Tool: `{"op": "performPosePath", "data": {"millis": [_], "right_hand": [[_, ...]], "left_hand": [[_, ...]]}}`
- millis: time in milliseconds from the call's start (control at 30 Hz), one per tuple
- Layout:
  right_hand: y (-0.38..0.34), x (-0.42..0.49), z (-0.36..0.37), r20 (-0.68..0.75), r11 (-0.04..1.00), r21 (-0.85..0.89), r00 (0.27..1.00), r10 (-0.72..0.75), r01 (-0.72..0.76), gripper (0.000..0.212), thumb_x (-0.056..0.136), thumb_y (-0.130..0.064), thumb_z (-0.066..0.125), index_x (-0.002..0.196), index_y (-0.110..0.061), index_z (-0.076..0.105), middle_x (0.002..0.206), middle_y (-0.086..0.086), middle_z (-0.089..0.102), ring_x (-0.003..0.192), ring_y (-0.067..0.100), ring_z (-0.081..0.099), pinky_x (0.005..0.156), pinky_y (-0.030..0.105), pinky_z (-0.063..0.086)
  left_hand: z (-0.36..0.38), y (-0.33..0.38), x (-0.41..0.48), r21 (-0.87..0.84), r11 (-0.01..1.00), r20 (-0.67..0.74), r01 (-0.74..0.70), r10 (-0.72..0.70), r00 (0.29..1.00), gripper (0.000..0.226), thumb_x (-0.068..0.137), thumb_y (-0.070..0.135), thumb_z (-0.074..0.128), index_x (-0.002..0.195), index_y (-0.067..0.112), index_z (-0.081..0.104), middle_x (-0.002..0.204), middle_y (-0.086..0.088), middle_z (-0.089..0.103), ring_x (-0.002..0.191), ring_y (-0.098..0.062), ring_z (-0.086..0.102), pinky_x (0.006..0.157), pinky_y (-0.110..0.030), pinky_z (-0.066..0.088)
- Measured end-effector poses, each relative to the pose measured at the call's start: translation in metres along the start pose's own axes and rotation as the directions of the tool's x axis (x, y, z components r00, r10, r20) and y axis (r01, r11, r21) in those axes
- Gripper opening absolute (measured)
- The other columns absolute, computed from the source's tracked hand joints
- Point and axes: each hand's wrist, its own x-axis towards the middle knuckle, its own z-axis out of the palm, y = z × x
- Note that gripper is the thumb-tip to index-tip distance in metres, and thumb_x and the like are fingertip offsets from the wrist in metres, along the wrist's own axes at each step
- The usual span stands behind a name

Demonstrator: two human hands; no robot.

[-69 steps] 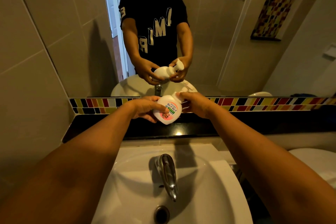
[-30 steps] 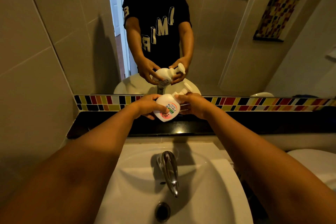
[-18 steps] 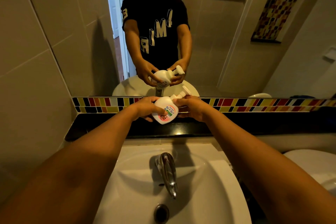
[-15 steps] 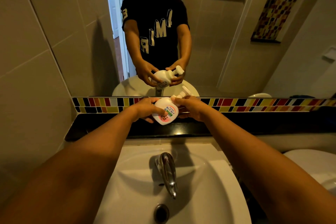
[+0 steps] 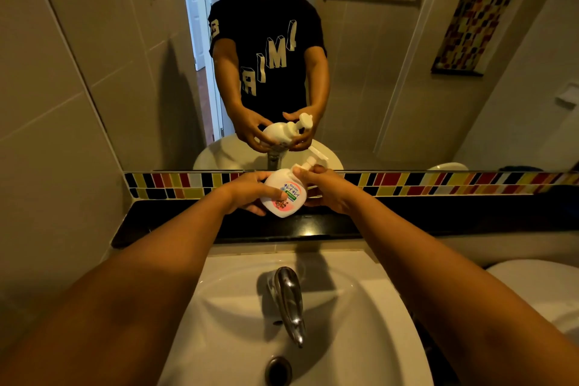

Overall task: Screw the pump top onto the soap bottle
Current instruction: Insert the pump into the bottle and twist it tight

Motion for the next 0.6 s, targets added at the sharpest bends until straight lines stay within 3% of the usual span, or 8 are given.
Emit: {"op": "performPosePath", "data": {"millis": [267, 367, 467, 600], "right_hand": [[0.0004, 0.0006, -0.0022, -0.014, 1.000, -0.008, 1.000, -0.022, 0.022, 0.019, 0.095, -0.033, 0.059, 0.109, -0.019, 0.062, 0.110, 0.008, 0.070, 0.108, 0.030, 0.064, 0.092, 0.042, 0.051], [0.0004, 0.0005, -0.0030, -0.008, 0.999, -0.014, 1.000, -0.030, 0.030, 0.022, 0.093, -0.037, 0.061, 0.109, -0.020, 0.061, 0.110, 0.008, 0.069, 0.110, 0.031, 0.064, 0.098, 0.046, 0.050], [-0.0006, -0.0010, -0.0057, 0.036, 1.000, -0.009, 0.999, -0.015, 0.016, 0.023, 0.093, -0.034, 0.061, 0.112, -0.022, 0.060, 0.112, 0.009, 0.068, 0.112, 0.032, 0.062, 0.101, 0.048, 0.048], [-0.0027, -0.0030, -0.0066, 0.064, 1.000, 0.008, 0.998, -0.010, 0.010, 0.038, 0.094, -0.034, 0.059, 0.127, -0.014, 0.060, 0.112, 0.010, 0.068, 0.107, 0.029, 0.062, 0.096, 0.045, 0.049]], "left_hand": [[-0.0004, -0.0001, 0.0019, 0.020, 1.000, -0.015, 0.002, -0.001, 1.000, 0.056, 0.079, 0.026, 0.077, 0.130, 0.021, 0.054, 0.116, -0.006, 0.069, 0.103, -0.024, 0.069, 0.074, -0.036, 0.061], [-0.0001, 0.0000, 0.0020, 0.022, 1.000, -0.005, -0.004, 0.004, 1.000, 0.056, 0.079, 0.026, 0.077, 0.131, 0.022, 0.055, 0.117, -0.006, 0.070, 0.103, -0.024, 0.069, 0.074, -0.036, 0.061], [-0.0040, 0.0004, -0.0007, -0.019, 0.999, 0.063, 0.037, -0.036, 0.997, 0.051, 0.081, 0.024, 0.075, 0.128, 0.022, 0.057, 0.119, -0.009, 0.069, 0.107, -0.027, 0.068, 0.084, -0.044, 0.060], [-0.0087, 0.0017, -0.0031, -0.061, 0.994, 0.130, 0.086, -0.078, 0.988, 0.051, 0.082, 0.023, 0.074, 0.130, 0.019, 0.057, 0.123, -0.011, 0.068, 0.112, -0.029, 0.067, 0.094, -0.050, 0.055]]}}
